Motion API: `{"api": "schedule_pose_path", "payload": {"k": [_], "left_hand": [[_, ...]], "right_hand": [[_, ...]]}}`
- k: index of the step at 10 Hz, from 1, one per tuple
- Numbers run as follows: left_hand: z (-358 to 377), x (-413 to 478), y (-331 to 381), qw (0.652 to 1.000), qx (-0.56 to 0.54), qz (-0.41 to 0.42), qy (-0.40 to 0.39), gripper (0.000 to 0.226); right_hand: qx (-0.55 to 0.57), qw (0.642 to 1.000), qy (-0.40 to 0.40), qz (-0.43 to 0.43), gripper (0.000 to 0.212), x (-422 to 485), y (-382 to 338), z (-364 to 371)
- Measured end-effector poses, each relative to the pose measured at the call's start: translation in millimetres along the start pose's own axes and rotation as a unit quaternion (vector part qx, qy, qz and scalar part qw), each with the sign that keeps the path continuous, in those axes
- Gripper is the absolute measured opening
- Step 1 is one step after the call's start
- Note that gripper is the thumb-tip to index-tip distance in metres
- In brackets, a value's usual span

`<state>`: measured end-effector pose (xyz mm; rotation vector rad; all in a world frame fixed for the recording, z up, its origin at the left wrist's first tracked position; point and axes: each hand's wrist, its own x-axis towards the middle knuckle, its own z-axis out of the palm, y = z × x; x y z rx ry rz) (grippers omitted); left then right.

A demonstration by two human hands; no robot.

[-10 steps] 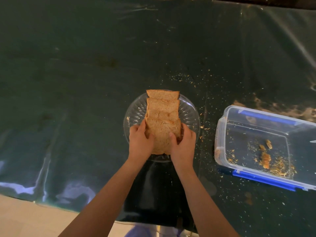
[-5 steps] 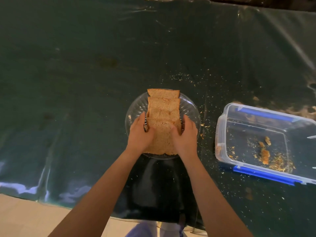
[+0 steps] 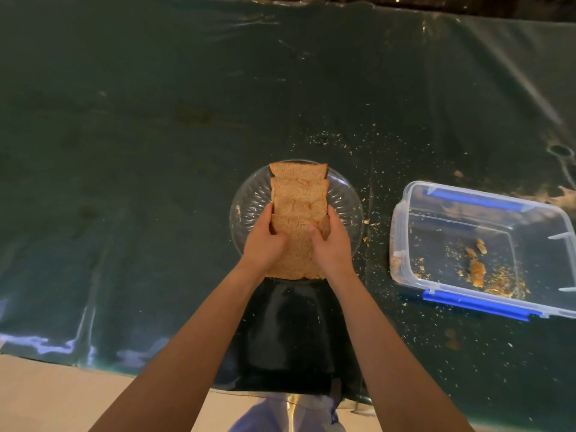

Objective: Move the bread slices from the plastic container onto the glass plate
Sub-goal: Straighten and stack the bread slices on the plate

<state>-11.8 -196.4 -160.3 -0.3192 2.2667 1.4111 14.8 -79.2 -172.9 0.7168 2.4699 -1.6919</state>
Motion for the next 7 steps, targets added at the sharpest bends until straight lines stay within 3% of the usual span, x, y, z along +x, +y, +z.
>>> {"api": "schedule_pose_path", "payload": {"k": [7], "left_hand": [[-8,-3,10,0.999,0.018,0.027,-0.034,0.061]], "right_hand": [[-0.059,0.998,0.0,-0.029,0.049,-11,-10,-12]]}}
